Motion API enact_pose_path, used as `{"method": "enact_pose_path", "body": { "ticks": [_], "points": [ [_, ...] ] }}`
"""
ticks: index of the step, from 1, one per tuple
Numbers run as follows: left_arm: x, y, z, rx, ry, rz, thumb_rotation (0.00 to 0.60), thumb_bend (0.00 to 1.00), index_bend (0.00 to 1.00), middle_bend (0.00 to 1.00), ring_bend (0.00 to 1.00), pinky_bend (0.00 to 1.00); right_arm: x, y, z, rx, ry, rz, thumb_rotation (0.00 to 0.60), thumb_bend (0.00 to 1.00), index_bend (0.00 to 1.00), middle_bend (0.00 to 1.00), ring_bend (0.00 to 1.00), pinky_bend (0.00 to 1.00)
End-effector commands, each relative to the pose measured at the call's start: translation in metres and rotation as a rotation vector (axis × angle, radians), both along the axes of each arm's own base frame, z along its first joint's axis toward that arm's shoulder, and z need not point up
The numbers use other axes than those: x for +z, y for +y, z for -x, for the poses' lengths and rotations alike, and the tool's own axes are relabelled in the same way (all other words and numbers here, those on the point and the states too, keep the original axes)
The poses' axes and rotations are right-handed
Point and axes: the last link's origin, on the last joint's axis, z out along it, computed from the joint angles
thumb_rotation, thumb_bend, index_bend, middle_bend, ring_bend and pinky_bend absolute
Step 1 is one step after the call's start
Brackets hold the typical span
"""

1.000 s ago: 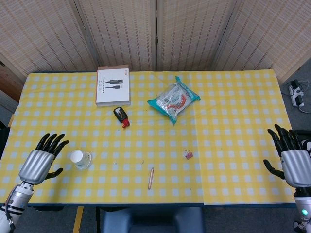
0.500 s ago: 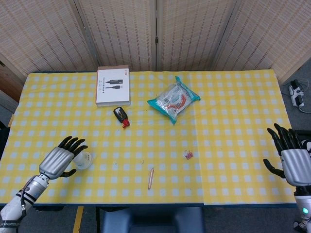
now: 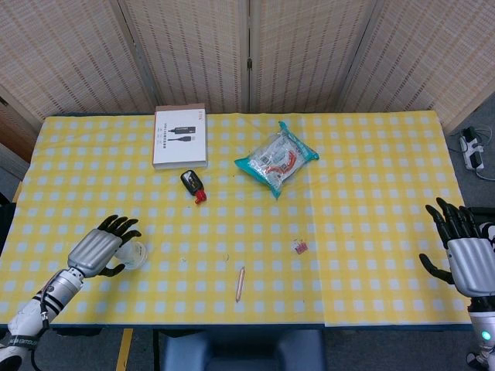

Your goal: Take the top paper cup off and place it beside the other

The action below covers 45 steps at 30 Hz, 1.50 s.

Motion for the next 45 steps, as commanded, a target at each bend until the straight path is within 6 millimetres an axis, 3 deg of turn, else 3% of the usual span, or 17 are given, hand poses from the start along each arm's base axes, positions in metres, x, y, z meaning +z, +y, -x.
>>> {"method": "enact_pose_path", "body": {
  "ticks": [1,24,45],
  "points": [
    [-0.001,0.001,0.001,0.008,-0.001,0.002,0.600,0.35,0.25,0.10,0.07,0.00,0.000,0.000,0.000,0.000,0.000,-0.001,0.600,0.32,0.00,0.00,0.00,0.00],
    [-0.002,0.005,0.012,0.026,0.025,-0.023,0.600,0.37,0.30,0.10,0.07,0.00,-0.002,0.003,0.002,-0.004,-0.011,-0.004,0.600,0.32,0.00,0.00,0.00,0.00],
    [0.002,0.004,0.013,0.016,-0.001,-0.045,0.600,0.45,0.39,0.16,0.10,0.00,-0.001,0.007,0.001,-0.002,-0.014,0.002,0.600,0.32,0.00,0.00,0.00,0.00]
  ]
}}
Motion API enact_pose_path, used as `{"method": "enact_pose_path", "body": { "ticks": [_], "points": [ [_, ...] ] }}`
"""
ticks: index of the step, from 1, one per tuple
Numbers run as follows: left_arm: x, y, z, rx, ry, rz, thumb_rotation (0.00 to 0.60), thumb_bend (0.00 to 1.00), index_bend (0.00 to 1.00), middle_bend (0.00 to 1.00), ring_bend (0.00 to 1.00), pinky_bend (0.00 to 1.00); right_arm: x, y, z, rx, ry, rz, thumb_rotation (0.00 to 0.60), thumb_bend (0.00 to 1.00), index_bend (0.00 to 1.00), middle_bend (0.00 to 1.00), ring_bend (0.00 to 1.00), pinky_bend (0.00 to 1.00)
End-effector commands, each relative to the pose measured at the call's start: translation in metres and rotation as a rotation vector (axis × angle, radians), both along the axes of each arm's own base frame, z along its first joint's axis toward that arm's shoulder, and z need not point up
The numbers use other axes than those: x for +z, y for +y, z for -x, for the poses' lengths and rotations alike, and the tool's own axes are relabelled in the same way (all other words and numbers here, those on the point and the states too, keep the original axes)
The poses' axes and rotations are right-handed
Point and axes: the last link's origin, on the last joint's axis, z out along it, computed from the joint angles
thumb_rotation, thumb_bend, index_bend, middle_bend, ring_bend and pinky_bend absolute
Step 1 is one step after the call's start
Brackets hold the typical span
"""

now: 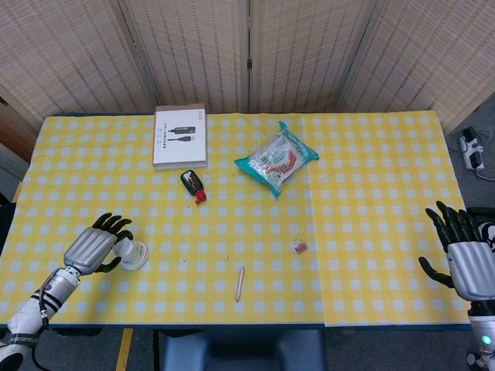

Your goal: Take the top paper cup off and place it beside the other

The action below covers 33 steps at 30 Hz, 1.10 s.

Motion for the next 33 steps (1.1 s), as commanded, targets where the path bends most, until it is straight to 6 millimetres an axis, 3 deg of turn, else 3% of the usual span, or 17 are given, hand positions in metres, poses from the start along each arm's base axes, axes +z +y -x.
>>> {"method": "enact_pose_path", "body": {
  "ticks": [1,11,29,33],
  "points": [
    [0.003,-0.001,-0.002,-0.005,-0.004,-0.007,0.600,0.45,0.39,0.16,0.10,0.00,0.000,0.001,0.000,0.000,0.000,0.002,0.600,0.32,0.00,0.00,0.00,0.00],
    [0.017,-0.007,-0.013,-0.044,-0.008,-0.032,0.600,0.45,0.40,0.17,0.11,0.00,0.000,0.001,0.001,0.002,-0.004,0.003,0.600,0.32,0.00,0.00,0.00,0.00],
    [0.014,-0.004,-0.011,-0.055,0.075,-0.111,0.600,0.45,0.46,0.25,0.18,0.00,-0.001,0.001,0.005,-0.006,-0.012,-0.002,0.600,0.32,0.00,0.00,0.00,0.00],
    [0.013,0.001,-0.007,-0.090,0.171,-0.153,0.600,0.45,0.48,0.29,0.23,0.04,-0.003,0.000,0.005,-0.004,-0.014,-0.007,0.600,0.32,0.00,0.00,0.00,0.00]
  ]
}}
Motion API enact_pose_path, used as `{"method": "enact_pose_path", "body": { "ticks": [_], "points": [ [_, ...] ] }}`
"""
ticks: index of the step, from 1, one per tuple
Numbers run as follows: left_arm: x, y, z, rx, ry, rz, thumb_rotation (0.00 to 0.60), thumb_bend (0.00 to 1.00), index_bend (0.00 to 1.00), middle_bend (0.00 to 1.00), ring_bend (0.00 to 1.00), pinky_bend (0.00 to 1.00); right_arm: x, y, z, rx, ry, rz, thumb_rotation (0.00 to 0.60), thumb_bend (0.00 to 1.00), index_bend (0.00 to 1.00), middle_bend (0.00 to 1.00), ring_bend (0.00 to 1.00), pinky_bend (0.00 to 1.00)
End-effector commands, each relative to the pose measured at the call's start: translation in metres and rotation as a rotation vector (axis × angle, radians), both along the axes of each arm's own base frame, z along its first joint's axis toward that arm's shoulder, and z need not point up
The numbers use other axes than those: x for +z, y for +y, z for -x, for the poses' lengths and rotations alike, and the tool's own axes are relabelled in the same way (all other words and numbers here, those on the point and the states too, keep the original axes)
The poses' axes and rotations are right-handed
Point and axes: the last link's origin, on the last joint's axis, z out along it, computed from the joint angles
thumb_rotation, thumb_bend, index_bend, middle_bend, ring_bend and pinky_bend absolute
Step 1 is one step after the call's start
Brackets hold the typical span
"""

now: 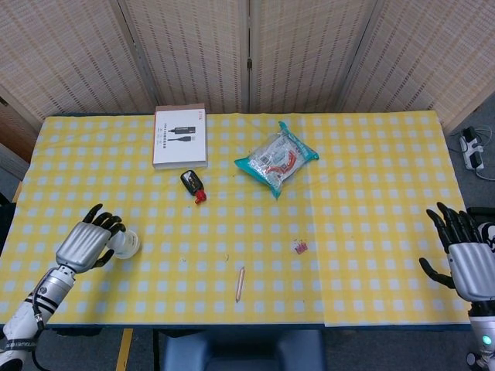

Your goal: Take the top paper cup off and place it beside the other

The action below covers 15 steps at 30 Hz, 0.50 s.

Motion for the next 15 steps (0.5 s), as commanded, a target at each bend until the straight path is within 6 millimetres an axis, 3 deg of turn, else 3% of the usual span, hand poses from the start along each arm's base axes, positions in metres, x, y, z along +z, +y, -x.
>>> {"method": "enact_pose_path", "body": {
  "ticks": [1,4,10,15],
  "points": [
    [0.000,0.005,0.003,-0.039,0.094,-0.069,0.600,0.45,0.48,0.30,0.24,0.05,0.000,0.000,0.000,0.001,0.001,-0.001,0.600,0.32,0.00,0.00,0.00,0.00],
    [-0.001,0.005,0.001,-0.029,0.073,-0.093,0.600,0.45,0.49,0.30,0.24,0.05,0.001,0.000,-0.001,0.003,0.003,0.001,0.600,0.32,0.00,0.00,0.00,0.00],
    [0.006,0.001,-0.006,0.065,-0.056,0.017,0.600,0.45,0.47,0.30,0.24,0.07,0.001,0.000,0.000,0.000,0.002,0.002,0.600,0.32,0.00,0.00,0.00,0.00],
    [0.014,0.001,-0.008,0.069,-0.073,0.021,0.600,0.50,0.46,0.30,0.24,0.07,0.000,0.000,0.000,0.000,0.001,-0.002,0.600,0.32,0.00,0.00,0.00,0.00]
  ]
}}
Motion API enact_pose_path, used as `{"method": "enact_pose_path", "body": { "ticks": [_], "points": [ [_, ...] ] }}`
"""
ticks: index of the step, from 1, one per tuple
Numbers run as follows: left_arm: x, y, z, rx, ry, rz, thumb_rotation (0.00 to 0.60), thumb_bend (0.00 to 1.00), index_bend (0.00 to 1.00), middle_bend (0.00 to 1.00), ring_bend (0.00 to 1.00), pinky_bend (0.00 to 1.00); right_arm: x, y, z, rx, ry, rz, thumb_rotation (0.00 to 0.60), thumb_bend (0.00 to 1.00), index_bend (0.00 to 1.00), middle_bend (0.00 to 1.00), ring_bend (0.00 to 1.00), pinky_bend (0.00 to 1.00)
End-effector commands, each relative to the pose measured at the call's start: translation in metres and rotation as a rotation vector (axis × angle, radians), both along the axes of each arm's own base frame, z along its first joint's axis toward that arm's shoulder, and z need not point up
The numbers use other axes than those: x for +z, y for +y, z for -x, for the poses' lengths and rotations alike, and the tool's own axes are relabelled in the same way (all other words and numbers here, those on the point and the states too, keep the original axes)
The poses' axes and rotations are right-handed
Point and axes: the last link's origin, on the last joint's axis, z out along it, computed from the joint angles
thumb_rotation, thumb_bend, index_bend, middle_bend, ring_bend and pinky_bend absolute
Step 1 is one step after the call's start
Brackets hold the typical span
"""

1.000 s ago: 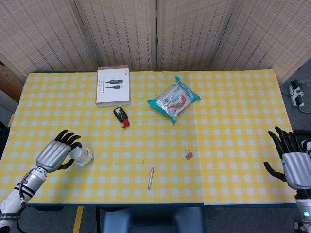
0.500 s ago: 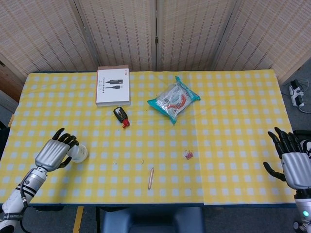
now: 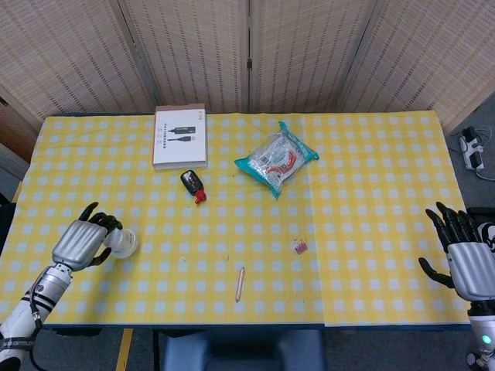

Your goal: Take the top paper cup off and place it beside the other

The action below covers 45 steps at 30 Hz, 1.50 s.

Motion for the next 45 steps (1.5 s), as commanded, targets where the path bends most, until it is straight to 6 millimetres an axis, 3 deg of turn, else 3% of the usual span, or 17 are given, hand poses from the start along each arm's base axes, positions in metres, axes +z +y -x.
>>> {"method": "enact_pose_path", "body": {
  "ticks": [1,17,21,24,35,45],
  "points": [
    [0.002,-0.002,-0.005,0.032,-0.064,0.038,0.600,0.50,0.46,0.30,0.24,0.07,0.000,0.000,0.000,0.001,0.000,0.000,0.600,0.32,0.00,0.00,0.00,0.00],
    [-0.008,0.003,-0.007,0.059,-0.357,0.082,0.600,0.42,0.45,0.30,0.25,0.08,-0.001,0.000,0.003,-0.010,-0.004,-0.008,0.600,0.32,0.00,0.00,0.00,0.00],
    [-0.004,0.009,0.007,0.009,-0.177,-0.005,0.600,0.41,0.45,0.30,0.25,0.13,-0.001,-0.001,0.004,-0.013,0.007,0.001,0.600,0.32,0.00,0.00,0.01,0.00],
    [-0.007,0.008,0.010,0.008,-0.041,-0.052,0.600,0.39,0.45,0.30,0.23,0.09,-0.002,-0.001,0.004,-0.015,0.006,0.001,0.600,0.32,0.00,0.00,0.01,0.00],
    [0.002,0.007,0.000,0.028,-0.070,-0.090,0.600,0.38,0.45,0.30,0.23,0.07,0.000,-0.001,0.003,-0.014,0.010,0.006,0.600,0.32,0.00,0.00,0.01,0.00],
    [0.022,-0.001,-0.028,-0.044,-0.144,-0.103,0.600,0.38,0.44,0.30,0.23,0.06,0.000,0.000,0.002,-0.016,0.010,0.011,0.600,0.32,0.00,0.00,0.01,0.00]
  ]
}}
